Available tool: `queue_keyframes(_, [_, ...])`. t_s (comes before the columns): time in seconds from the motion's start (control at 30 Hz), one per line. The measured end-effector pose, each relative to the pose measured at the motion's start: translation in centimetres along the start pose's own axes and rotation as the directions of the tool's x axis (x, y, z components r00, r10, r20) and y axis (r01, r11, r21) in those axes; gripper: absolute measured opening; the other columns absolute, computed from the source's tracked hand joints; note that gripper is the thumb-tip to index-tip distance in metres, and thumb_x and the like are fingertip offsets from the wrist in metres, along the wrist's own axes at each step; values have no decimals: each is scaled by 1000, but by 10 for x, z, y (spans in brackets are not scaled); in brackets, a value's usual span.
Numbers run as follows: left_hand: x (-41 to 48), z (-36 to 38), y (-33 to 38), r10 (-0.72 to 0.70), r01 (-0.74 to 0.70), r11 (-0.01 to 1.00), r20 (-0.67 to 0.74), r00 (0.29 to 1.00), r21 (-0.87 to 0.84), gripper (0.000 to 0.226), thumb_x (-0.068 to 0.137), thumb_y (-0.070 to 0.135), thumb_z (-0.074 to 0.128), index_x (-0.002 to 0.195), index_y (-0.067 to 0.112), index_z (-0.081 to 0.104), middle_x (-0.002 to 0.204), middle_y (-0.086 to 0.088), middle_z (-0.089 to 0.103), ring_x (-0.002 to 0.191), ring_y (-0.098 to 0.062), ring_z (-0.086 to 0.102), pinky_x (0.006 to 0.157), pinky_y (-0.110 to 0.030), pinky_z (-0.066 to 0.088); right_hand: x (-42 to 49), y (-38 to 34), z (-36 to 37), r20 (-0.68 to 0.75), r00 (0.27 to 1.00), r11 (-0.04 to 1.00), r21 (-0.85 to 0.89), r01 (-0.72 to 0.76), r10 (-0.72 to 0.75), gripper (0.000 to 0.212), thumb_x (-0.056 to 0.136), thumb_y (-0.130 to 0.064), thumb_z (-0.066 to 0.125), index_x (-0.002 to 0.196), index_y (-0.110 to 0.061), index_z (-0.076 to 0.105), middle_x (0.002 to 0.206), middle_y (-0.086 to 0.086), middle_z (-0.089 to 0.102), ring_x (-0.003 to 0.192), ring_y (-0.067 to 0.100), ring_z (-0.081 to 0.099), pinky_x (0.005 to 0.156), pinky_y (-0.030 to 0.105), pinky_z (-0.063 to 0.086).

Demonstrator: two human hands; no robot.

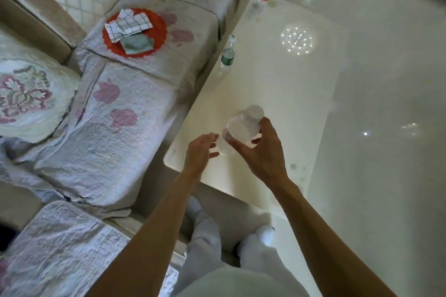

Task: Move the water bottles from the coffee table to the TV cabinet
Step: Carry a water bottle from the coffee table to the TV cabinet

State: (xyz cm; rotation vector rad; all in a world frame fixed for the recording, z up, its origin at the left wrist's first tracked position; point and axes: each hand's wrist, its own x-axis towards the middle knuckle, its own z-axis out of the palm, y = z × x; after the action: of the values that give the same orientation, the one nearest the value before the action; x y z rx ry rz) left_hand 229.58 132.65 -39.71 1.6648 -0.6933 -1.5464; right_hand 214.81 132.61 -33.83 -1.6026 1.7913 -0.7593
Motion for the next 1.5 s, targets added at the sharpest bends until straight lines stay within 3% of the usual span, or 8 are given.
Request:
queue_keyframes(0.27, [-52,163,-4,20,-53,982,182,983,178,28,98,26,50,111,9,69,113,-8,70,106,-24,66,88,-40,59,-38,97,-144,-180,973,987,95,-128,143,77,72,-59,75,135,-25,45,133,-5,58,114,17,60,97,45,52])
queue_keyframes(0.43, [-92,270,-19,34,-112,960,289,957,257,13,98,22,53,96,24,67,107,-1,68,102,-18,66,78,-28,59,-72,160,-234,-277,921,962,110,-251,273,77,68,-65,75,130,-30,46,124,-10,61,106,12,62,92,38,55])
queue_keyframes(0.63, [-119,361,-28,66,-269,889,478,876,371,19,97,17,57,115,16,65,118,-1,64,98,-10,65,63,-9,53,-106,207,-308,-433,829,933,112,-341,354,76,69,-64,74,127,-22,48,116,-6,63,99,15,63,85,36,56])
queue_keyframes(0.7, [-125,384,-29,53,-281,887,524,850,365,22,97,16,57,117,10,65,119,-4,65,102,-15,65,70,-14,56,-115,218,-322,-482,792,924,125,-360,374,76,68,-65,73,126,-22,48,115,-6,63,99,16,62,84,38,56])
queue_keyframes(0.83, [-134,419,-33,-7,-239,909,586,810,342,22,97,19,56,114,11,68,120,-11,66,111,-23,65,91,-38,58,-131,232,-345,-551,720,901,166,-400,421,74,69,-65,72,125,-25,46,114,-7,61,101,17,61,83,41,55])
queue_keyframes(0.97, [-140,450,-37,-51,-271,890,670,741,367,29,97,19,55,119,4,67,122,-12,67,108,-23,66,89,-38,58,-146,242,-362,-601,647,873,206,-442,470,73,68,-63,72,124,-24,48,113,-6,61,102,18,60,85,42,54])
queue_keyframes(1.17, [-160,491,-48,-148,-273,870,744,652,412,27,95,24,55,113,13,71,117,-3,69,94,-7,67,91,-38,57,-173,267,-391,-646,541,822,261,-506,538,73,66,-63,73,123,-24,48,113,-5,63,100,18,62,84,42,55])
queue_keyframes(1.5, [-213,603,-81,-174,-316,843,777,605,435,27,94,18,54,111,4,71,112,-9,70,105,-19,65,78,-30,59,-220,345,-471,-677,464,796,319,-514,571,68,68,-61,75,119,-23,50,106,-6,63,95,18,62,81,40,54])
